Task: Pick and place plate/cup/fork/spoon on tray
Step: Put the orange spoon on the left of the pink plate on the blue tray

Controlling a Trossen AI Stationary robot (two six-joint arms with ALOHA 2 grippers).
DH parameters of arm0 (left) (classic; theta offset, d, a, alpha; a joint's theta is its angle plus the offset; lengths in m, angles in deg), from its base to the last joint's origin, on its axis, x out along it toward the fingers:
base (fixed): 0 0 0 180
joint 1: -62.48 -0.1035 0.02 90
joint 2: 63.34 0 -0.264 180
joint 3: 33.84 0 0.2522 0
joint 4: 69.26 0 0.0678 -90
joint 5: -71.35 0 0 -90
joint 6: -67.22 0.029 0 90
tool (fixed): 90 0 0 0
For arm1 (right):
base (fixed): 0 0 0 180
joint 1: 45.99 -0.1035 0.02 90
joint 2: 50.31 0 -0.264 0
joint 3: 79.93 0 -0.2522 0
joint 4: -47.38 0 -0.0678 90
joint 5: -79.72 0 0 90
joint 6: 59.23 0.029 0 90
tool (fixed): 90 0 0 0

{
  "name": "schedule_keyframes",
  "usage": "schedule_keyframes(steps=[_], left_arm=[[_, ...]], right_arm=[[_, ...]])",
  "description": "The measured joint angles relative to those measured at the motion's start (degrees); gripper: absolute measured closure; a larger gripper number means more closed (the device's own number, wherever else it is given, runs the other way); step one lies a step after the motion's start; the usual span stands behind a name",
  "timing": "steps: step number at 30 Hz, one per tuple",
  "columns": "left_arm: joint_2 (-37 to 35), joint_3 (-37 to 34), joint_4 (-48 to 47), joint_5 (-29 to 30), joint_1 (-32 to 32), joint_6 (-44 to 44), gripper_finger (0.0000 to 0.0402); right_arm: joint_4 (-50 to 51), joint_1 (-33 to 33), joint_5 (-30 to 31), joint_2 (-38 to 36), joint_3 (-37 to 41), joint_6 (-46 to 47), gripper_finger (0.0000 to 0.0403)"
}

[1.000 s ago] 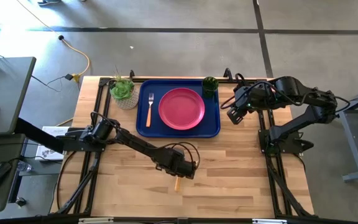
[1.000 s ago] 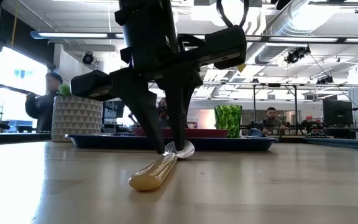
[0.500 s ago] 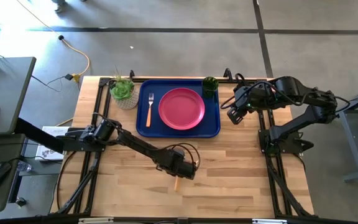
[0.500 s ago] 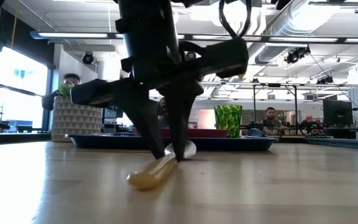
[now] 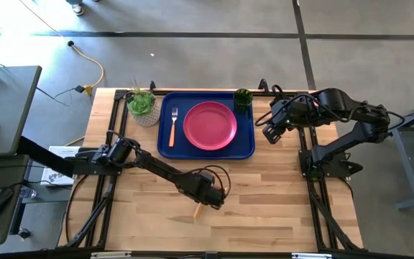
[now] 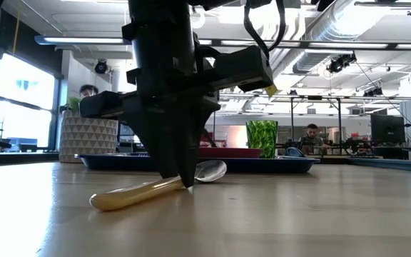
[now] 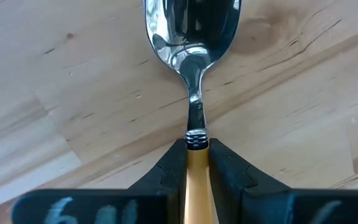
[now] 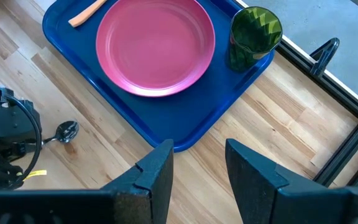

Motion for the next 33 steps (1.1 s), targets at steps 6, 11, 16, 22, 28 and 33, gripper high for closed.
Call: schedule_keyframes(steps=[6,11,16,22,28,33], left_arm=[[0.0,0.0,0.8,0.0,0.0,1.8,0.0365],[-0.3,0.0,0.9,0.2,0.0,3.1,0.0367],[-0.3,1.4,1.3,0.2,0.1,3.5,0.0367],[-0.3,2.9,1.0,0.2,0.1,5.1,0.0367],[-0.6,3.5,-0.1,0.1,0.1,6.4,0.0367],[-2.6,3.5,-3.7,0.2,-0.1,8.6,0.0367]], right_arm=[[0.0,0.0,0.0,0.0,0.0,0.0,0.0265],[-0.1,0.0,0.0,0.0,0.0,0.4,0.0265],[-0.1,0.0,0.0,0.0,0.0,0.5,0.0265],[-0.1,0.0,0.0,0.0,0.0,0.6,0.0265],[-0.1,0.0,0.0,0.0,0.0,1.8,0.0265],[0.0,0.0,0.0,0.0,0.0,2.2,0.0265]])
